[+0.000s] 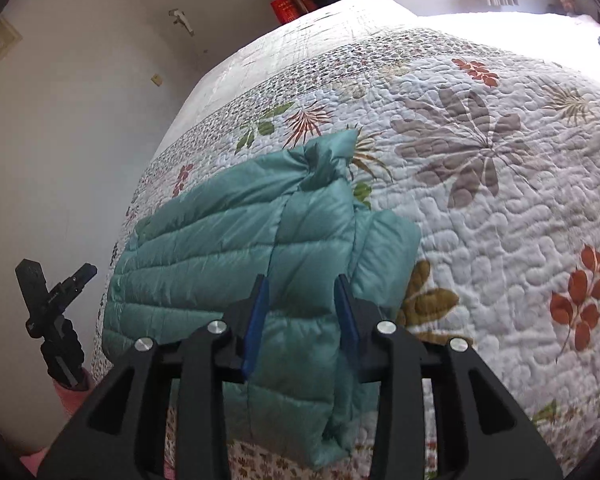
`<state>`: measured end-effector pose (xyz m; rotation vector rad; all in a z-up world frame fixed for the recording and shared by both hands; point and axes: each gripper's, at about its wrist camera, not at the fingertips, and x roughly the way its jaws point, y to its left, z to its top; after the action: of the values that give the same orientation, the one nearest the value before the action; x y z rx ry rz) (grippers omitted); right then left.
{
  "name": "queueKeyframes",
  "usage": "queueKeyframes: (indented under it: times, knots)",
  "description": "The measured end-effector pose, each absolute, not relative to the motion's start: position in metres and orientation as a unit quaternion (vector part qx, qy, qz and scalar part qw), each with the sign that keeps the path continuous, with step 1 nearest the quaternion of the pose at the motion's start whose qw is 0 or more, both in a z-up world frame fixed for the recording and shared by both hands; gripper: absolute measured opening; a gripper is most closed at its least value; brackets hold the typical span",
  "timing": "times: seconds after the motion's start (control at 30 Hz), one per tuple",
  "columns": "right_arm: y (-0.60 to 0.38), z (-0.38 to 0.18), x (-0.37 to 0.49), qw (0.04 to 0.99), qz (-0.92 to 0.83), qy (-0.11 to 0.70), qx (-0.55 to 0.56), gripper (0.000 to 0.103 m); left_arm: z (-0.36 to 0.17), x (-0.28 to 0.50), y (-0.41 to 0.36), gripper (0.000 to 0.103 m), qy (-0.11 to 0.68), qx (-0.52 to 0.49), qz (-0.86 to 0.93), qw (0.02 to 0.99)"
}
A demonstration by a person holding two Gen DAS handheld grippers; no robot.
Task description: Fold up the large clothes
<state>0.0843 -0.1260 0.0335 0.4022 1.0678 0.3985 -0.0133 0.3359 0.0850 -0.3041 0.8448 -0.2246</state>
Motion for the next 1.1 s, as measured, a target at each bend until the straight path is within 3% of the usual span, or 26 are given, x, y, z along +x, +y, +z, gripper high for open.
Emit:
queueKeyframes:
  times: [0.13,0.27,0.4,0.5,1.1]
  knots:
    - [-0.119,0.028,0.054,0.82,0.18,0.514,0.175,0.034,0.079,-0.032,0.318,0.047,0.427,-0.138,-0.113,0.886]
    - [-0.115,0.024,0.037,0.822,0.172,0.519,0.161,0.034,0.07,-0.044,0.304,0.047,0.441,-0.123,-0.106,0.883]
    - [-0.113,0.022,0.028,0.824,0.172,0.517,0.156,0.017,0.062,-0.05,0.296,0.049,0.441,-0.108,-0.102,0.885]
    - [-0.117,0.022,0.025,0.822,0.172,0.518,0.167,0.011,0.055,-0.05,0.293,0.05,0.445,-0.103,-0.101,0.884]
    - [-0.123,-0.022,0.027,0.804,0.156,0.542,0.189,0.011,0.02,-0.046,0.294,0.05,0.453,-0.102,-0.106,0.879]
